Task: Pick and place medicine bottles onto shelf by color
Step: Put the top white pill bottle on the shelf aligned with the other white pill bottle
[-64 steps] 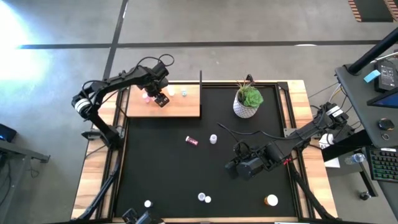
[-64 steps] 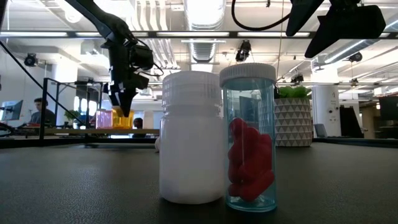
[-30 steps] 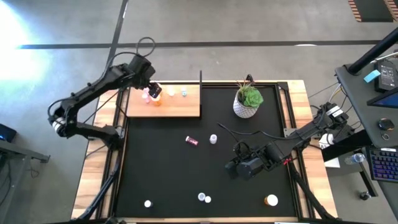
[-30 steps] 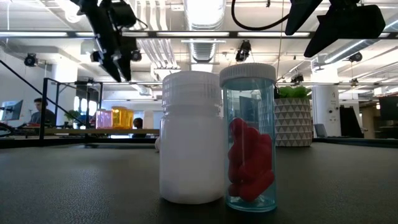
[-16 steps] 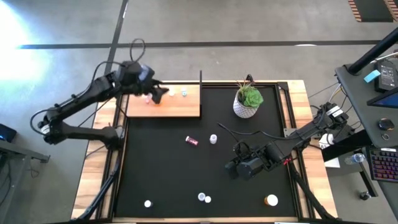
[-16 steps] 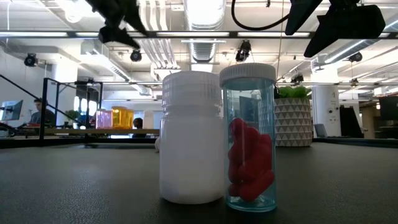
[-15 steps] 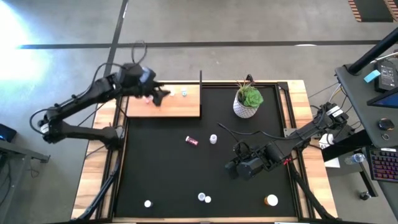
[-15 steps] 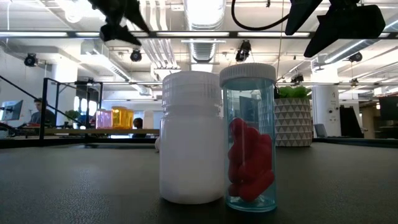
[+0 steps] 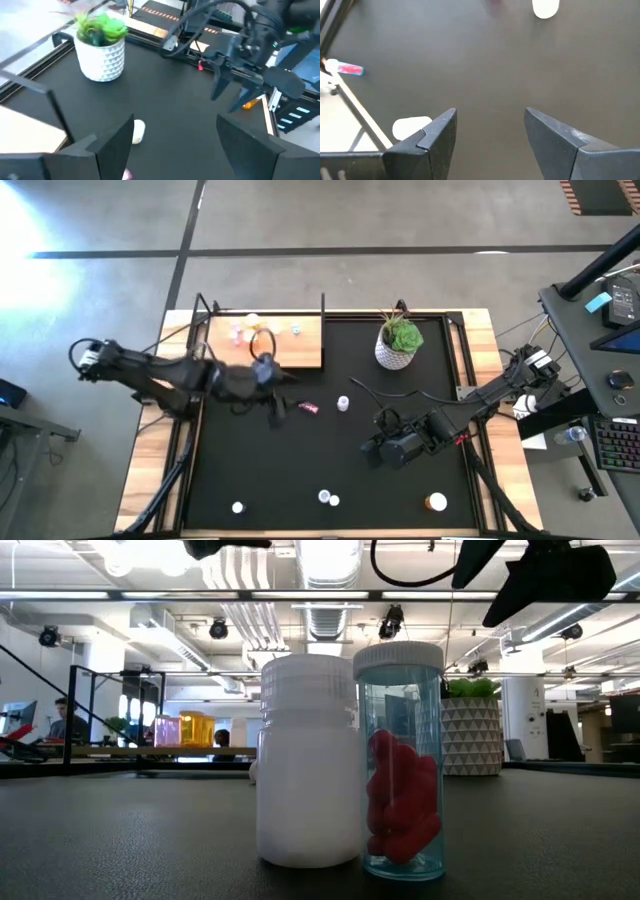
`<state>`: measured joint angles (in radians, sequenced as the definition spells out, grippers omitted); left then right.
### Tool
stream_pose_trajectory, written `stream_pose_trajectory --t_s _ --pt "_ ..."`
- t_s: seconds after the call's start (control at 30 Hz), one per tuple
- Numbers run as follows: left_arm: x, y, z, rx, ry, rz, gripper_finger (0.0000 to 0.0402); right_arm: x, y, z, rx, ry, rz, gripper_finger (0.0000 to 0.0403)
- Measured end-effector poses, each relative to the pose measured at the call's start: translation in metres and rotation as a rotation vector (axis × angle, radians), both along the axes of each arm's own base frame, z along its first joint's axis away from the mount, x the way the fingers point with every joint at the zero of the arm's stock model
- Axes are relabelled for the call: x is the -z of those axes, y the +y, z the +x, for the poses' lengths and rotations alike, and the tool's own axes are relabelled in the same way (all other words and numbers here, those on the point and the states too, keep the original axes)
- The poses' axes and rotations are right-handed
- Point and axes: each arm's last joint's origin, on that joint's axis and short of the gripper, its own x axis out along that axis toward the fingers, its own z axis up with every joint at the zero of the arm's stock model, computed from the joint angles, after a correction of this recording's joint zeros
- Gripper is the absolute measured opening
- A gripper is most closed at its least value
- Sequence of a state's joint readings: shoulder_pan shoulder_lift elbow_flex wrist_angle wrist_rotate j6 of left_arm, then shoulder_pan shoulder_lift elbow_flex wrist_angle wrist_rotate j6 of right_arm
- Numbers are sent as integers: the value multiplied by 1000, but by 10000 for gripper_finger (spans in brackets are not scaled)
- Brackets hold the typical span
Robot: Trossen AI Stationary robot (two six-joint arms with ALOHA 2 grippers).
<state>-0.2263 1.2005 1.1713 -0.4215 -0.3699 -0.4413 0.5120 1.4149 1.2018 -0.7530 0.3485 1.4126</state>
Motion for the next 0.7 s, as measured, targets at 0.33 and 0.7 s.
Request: stream_pose_trajectory --t_s 0.33,0.7 --pt "20 -51 32 72 -64 -39 267 -1 -3 12 -9 -83 -39 221" --pt "12 -57 29 96 -112 -58 267 0 -31 24 -252 -28 -320 221"
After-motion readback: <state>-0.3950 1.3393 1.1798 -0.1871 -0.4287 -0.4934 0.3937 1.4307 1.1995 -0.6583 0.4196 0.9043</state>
